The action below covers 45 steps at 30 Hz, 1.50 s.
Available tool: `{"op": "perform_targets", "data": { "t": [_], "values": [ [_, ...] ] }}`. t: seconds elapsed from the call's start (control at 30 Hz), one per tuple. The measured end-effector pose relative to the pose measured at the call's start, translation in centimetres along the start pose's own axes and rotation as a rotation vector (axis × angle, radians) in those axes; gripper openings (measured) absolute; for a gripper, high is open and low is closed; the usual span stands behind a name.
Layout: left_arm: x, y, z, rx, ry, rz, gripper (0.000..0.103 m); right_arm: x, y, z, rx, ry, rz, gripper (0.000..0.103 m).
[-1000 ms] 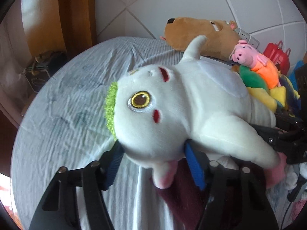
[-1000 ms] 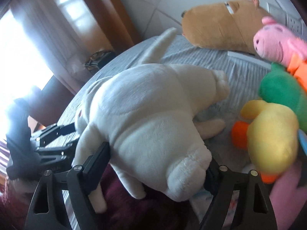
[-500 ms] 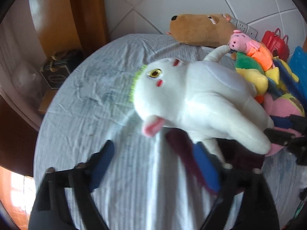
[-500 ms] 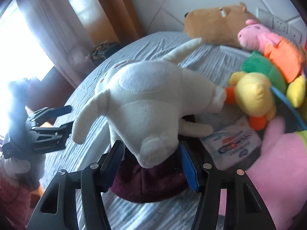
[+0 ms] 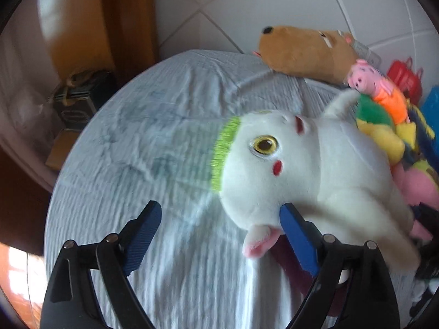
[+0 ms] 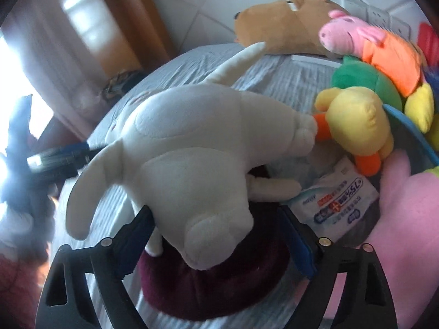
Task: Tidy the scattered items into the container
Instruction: 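Lift the white cat plush with both tools off the bed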
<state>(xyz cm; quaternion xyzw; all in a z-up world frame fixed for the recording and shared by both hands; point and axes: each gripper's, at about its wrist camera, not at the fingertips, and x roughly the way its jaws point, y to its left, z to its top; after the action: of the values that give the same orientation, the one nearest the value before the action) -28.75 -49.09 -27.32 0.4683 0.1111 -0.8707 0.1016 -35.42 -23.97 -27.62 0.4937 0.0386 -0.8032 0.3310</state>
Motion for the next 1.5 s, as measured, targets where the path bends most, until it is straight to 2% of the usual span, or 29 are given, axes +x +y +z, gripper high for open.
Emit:
{"op": "perform_targets", "data": {
  "t": [0.07,0.13,0.17,0.2,0.27,0.33,0.4,0.43,0.47,0.6,0.73,0.83,0.97,1.03,1.07,1.17,1.3,1.37,1.47,1.5],
  "values": [
    [0.4,-1.0,0.4,0.031,-0.001,-0.044,0.089,-0.1,-1.3,0.9,0.008,-0.027,-0.047,0.081],
    [0.7,-2.2,0.7,0.066,-0.001,-0.063,0.089,0.0,-2.7,1.7,0.020,-0.026,-0.045,0.080],
    [1.1,-2.9,0.8,0.091,0.008,-0.073,0.093,0.1,-3.2,2.2,0.012,-0.027,-0.038,0.080],
    [1.7,-3.7,0.9,0.117,0.025,-0.076,0.103,0.2,-3.6,2.6,0.004,-0.030,-0.034,0.080],
    [3.1,-5.2,0.9,0.159,0.061,-0.066,0.103,0.4,-4.3,3.2,-0.005,-0.040,-0.036,0.080],
    [5.1,-6.5,0.8,0.197,0.089,-0.017,0.103,0.7,-5.3,3.7,0.006,-0.049,-0.015,0.081],
    [5.8,-7.0,0.8,0.198,0.070,0.023,0.103,0.7,-5.8,3.9,-0.002,-0.054,0.011,0.084],
    [5.5,-6.8,1.0,0.187,0.055,0.019,0.103,0.7,-5.9,3.8,-0.009,-0.056,0.020,0.092],
    [5.2,-6.6,1.1,0.176,0.039,0.015,0.103,0.6,-6.1,3.8,-0.004,-0.057,0.029,0.094],
    [2.8,-5.4,1.0,0.191,-0.012,-0.002,0.103,-0.4,-6.7,4.1,0.053,-0.091,0.126,0.097],
    [0.3,-3.4,1.0,0.148,-0.024,-0.077,0.103,-0.5,-6.9,4.9,0.108,-0.104,0.179,0.098],
    [-0.8,-2.2,1.7,0.076,-0.040,-0.093,0.103,0.1,-6.7,5.1,0.138,-0.072,0.194,0.098],
    [0.7,-2.4,2.6,0.059,-0.018,-0.102,0.103,1.3,-5.9,4.7,0.163,-0.015,0.209,0.098],
    [2.3,-2.5,2.6,0.059,-0.001,-0.152,0.103,2.1,-5.5,4.5,0.169,0.012,0.208,0.098],
    [2.7,-2.3,2.7,0.033,-0.010,-0.198,0.103,2.5,-5.4,4.5,0.170,0.023,0.209,0.098],
    [3.6,-1.8,3.0,-0.023,-0.025,-0.266,0.103,4.8,-5.2,4.5,0.171,0.044,0.194,0.103],
    [4.6,-1.9,3.1,-0.066,-0.056,-0.328,0.103,5.6,-6.7,5.0,0.223,-0.026,0.236,0.103],
    [5.0,-2.4,3.2,-0.073,-0.067,-0.346,0.103,6.1,-7.7,5.2,0.238,-0.032,0.242,0.103],
    [4.8,-3.3,3.4,-0.054,-0.105,-0.316,0.101,6.2,-8.0,5.6,0.195,-0.051,0.213,0.102],
    [4.6,-3.5,3.4,-0.053,-0.113,-0.306,0.098,5.9,-7.8,5.7,0.163,-0.069,0.195,0.098]
  ]
}}
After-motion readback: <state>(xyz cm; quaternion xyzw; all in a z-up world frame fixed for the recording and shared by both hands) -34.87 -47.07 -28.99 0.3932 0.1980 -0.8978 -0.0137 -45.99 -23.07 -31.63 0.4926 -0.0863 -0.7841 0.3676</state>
